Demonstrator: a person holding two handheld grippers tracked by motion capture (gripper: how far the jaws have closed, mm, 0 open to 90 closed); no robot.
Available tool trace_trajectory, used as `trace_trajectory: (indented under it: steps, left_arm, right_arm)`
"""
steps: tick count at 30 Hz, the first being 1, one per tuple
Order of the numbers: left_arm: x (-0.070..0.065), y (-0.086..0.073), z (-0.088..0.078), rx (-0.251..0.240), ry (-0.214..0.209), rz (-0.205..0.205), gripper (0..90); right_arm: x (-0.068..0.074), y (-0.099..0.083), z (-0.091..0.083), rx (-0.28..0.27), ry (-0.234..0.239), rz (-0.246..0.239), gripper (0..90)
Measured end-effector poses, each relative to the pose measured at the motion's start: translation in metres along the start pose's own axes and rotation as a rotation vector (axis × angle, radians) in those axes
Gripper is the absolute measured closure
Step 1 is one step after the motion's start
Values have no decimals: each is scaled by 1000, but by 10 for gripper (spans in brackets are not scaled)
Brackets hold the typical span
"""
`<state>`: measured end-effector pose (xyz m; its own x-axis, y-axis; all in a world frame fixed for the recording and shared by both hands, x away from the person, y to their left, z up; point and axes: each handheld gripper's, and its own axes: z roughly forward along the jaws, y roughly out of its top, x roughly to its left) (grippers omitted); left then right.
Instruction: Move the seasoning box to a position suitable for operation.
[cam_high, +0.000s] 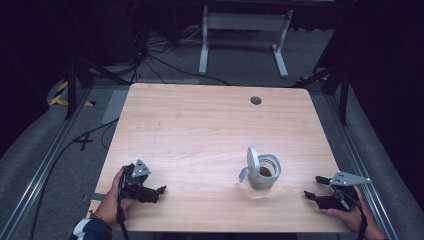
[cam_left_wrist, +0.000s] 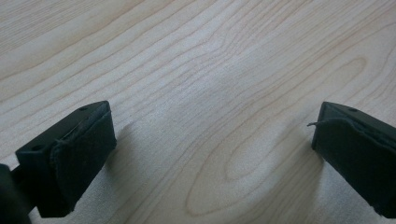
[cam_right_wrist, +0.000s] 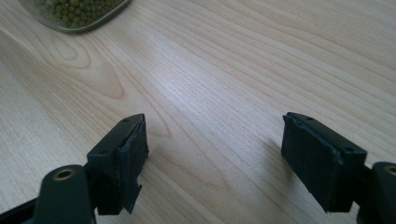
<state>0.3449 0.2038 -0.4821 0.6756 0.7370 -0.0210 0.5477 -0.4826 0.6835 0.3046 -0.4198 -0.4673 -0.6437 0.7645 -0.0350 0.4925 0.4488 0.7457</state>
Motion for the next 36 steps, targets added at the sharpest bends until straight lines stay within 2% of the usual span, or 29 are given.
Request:
trace_trajectory:
  steps: [3,4,5,7,15,16,17,18,19,20,21,22,24,25,27,28,31,33,36]
  left_arm:
    - [-1,-1,-1,-2,9,5,3]
    - [-2,-1,-1,-4,8,-11,5]
    - [-1,-2,-2,-11,19,14,10]
    - [-3,-3,-3,-15,8,-7,38]
    - [2,-1,-6,-1,-26,40,57]
    - [2,-1,-6,-32,-26,39,142]
    - [2,-1,-9,-47,-20,38,295]
    - [2,-1,-9,-40,-11,42,391]
    - [2,0,-10,-38,-29,48,408]
    - [2,0,-10,-38,-29,48,564]
    - [1,0,-11,-41,-20,55,564]
    - [0,1,-12,-30,-12,57,608]
    - [-1,3,-15,-37,-19,89,728]
    - [-3,4,-16,-38,-18,92,767]
    - [-5,5,-20,-59,-24,109,854]
    - [-6,8,-23,-82,-14,134,896]
    - [-10,13,-25,-100,-39,137,900]
    - [-11,16,-26,-99,-52,156,900]
    - [-13,19,-27,-101,-60,156,900]
  right_arm:
    - [0,0,0,1,0,4,229]
    - [0,0,0,2,0,4,229]
    - [0,0,0,1,0,4,229]
    - [0,0,0,1,0,4,229]
    - [0,0,0,1,0,4,229]
    - [0,0,0,1,0,4,229]
    - [0,0,-1,2,0,5,229]
    - [0,0,-1,1,-1,4,229]
    - [0,0,-1,2,0,5,229]
    - [0,0,-1,2,0,5,229]
    - [0,0,-1,2,0,5,229]
    - [0,0,-1,2,0,5,228]
    - [0,0,-1,2,0,5,229]
    - [0,0,-1,2,0,5,228]
    - [0,0,-1,2,0,4,229]
    - [0,0,-1,2,0,5,229]
    - [0,0,-1,2,0,5,229]
    - [0,0,-1,2,0,5,229]
    - [0,0,-1,2,0,5,229]
